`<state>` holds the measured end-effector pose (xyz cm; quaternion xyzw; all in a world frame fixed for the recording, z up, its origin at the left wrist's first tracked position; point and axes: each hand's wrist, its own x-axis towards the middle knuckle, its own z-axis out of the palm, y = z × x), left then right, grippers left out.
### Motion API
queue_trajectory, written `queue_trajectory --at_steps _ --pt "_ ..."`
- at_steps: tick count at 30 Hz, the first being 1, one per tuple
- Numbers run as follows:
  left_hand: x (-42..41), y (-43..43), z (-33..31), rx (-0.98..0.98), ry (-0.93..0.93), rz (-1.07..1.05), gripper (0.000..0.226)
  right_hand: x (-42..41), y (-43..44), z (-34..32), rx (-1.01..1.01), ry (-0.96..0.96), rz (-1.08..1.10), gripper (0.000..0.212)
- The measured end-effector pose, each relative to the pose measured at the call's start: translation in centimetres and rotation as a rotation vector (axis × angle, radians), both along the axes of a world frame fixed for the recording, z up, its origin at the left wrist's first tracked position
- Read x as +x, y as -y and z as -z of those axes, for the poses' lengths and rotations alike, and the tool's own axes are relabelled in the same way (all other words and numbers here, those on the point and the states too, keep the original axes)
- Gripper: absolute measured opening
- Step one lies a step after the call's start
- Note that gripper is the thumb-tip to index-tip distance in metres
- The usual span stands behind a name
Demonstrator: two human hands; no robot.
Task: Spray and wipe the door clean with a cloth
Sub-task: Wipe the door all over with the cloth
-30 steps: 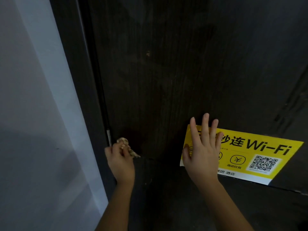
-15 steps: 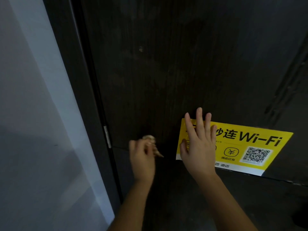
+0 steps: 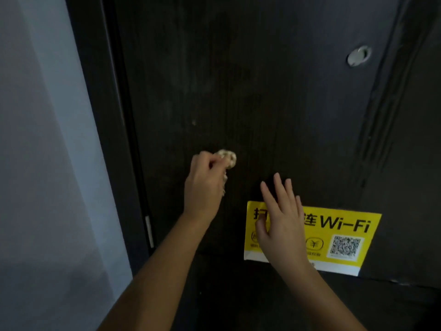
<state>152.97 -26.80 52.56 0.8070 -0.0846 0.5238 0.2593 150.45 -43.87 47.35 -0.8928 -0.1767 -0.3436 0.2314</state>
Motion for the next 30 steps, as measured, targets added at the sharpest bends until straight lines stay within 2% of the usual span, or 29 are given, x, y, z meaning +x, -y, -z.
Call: queue_trajectory --at_steps 3,6,8,11,13,15,17,19,21,23,24,28,30 --pt "0.3 -0.9 -7.0 0.176 0.170 -0.038 0.021 0.9 0.4 -3.4 0.016 0.090 0.018 0.073" --pt "0.7 -1.9 -10.8 0.224 0.238 -0.045 0.021 1.4 0.3 -6.5 -0.016 0.147 0.049 0.072" --pt "0.7 -2.0 -7.8 0.341 0.144 0.018 0.017 1.7 0.2 -7.4 -0.028 0.159 0.054 0.072" --pt "0.3 -3.0 -1.6 0.752 0.098 0.119 0.032 1.9 0.1 -7.2 -0.039 0.142 0.060 0.075" --pt "1.2 -3.9 -2.9 0.809 0.145 0.149 0.036 2.0 -0.3 -7.0 -0.030 0.142 0.077 0.076" --pt "1.3 -3.4 -6.7 0.708 0.197 0.124 0.031 2.0 -0.8 -7.3 0.007 0.171 0.056 0.075" --pt "0.9 -2.8 -10.1 0.454 0.172 0.133 0.031 1.6 -1.3 -8.3 0.115 0.251 -0.041 0.070" --pt "-0.1 -2.4 -11.8 0.057 0.084 0.254 0.029 1.0 -1.8 -10.1 0.297 0.301 -0.217 0.065" --pt "-1.3 -2.0 -12.1 -0.329 -0.028 0.461 0.030 0.1 -2.3 -12.0 0.520 0.263 -0.449 0.056" --pt "-2.2 -1.5 -11.9 -0.548 -0.118 0.648 0.029 -0.3 -3.2 -13.7 0.699 0.143 -0.666 0.048" --pt "-2.6 -1.2 -11.9 -0.596 -0.137 0.714 0.025 -0.3 -3.6 -14.4 0.723 0.124 -0.717 0.044" --pt "-4.0 -0.8 -13.7 -0.648 -0.184 0.946 0.014 -0.3 -4.2 -16.8 0.658 0.302 -0.674 0.036" --pt "-4.5 -1.5 -14.6 -0.570 -0.216 1.026 0.017 -0.1 -3.3 -18.2 0.612 0.463 -0.585 0.034"
